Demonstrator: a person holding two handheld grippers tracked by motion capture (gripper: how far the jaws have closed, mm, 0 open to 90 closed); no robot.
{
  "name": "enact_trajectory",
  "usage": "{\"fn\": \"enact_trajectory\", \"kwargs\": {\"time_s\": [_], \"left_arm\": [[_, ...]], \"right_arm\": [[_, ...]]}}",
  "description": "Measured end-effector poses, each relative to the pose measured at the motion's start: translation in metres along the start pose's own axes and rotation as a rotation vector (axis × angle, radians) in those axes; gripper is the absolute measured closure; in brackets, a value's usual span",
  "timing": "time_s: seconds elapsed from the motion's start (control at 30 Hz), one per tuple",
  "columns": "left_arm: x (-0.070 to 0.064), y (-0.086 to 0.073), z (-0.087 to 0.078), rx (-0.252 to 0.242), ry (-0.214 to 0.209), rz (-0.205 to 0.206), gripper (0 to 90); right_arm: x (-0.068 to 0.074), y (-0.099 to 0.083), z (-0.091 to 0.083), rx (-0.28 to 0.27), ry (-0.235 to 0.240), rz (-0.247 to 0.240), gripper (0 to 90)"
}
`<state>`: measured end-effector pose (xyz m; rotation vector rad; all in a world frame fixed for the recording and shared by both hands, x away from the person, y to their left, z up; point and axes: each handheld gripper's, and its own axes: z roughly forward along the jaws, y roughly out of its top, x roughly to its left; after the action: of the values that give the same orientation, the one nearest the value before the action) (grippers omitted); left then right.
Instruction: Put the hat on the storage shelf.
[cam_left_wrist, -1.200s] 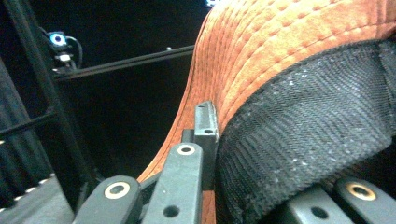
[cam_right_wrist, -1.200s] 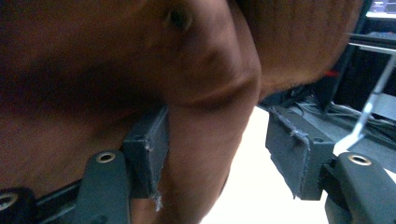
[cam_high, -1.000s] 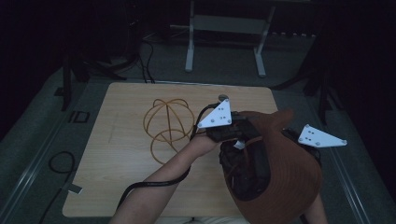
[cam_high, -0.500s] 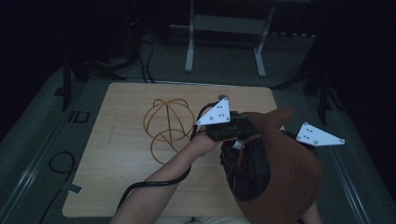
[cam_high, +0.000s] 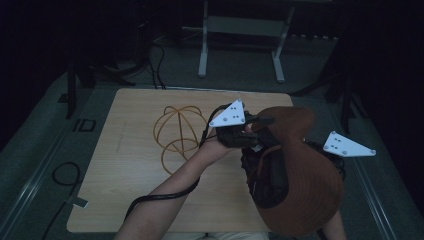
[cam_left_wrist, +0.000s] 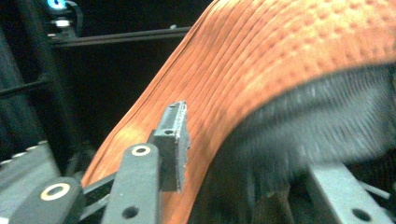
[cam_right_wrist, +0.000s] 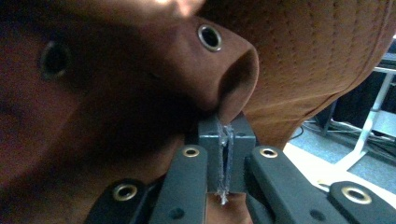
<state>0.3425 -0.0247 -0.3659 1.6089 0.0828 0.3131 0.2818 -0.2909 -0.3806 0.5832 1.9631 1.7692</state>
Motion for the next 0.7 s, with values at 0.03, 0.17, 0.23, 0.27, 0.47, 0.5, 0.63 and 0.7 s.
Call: {"fn": "enact_trajectory", "kwargs": {"time_s": [0.03, 0.17, 0.23, 0.27, 0.47, 0.5, 0.63, 0.7], "left_arm": [[0.0, 0.002, -0.001, 0.019, 0.011, 0.0, 56.7], [-0.004, 0.011, -0.005, 0.087, 0.074, 0.064, 49.3], [-0.004, 0.015, -0.009, 0.109, 0.092, 0.078, 47.3], [-0.003, 0.017, -0.012, 0.123, 0.118, 0.082, 44.2], [-0.002, 0.031, -0.036, 0.226, 0.243, 0.078, 26.8], [-0.002, 0.033, -0.04, 0.242, 0.258, 0.083, 24.0], [-0.003, 0.041, -0.06, 0.303, 0.297, 0.103, 16.9], [-0.003, 0.045, -0.074, 0.313, 0.319, 0.102, 15.0]], "right_arm": [[-0.002, 0.001, -0.002, -0.004, -0.003, 0.003, 87.7], [-0.004, 0.005, -0.007, -0.014, -0.031, -0.005, 87.7], [-0.004, 0.006, -0.009, -0.02, -0.036, -0.001, 87.7], [-0.005, 0.007, -0.01, -0.026, -0.035, 0.004, 87.7], [-0.011, 0.008, -0.018, -0.041, -0.08, 0.025, 87.7], [-0.013, 0.008, -0.019, -0.047, -0.082, 0.033, 87.7], [-0.014, 0.01, -0.019, -0.056, -0.096, 0.031, 87.7], [-0.015, 0.013, -0.018, -0.053, -0.105, 0.022, 87.7]]}}
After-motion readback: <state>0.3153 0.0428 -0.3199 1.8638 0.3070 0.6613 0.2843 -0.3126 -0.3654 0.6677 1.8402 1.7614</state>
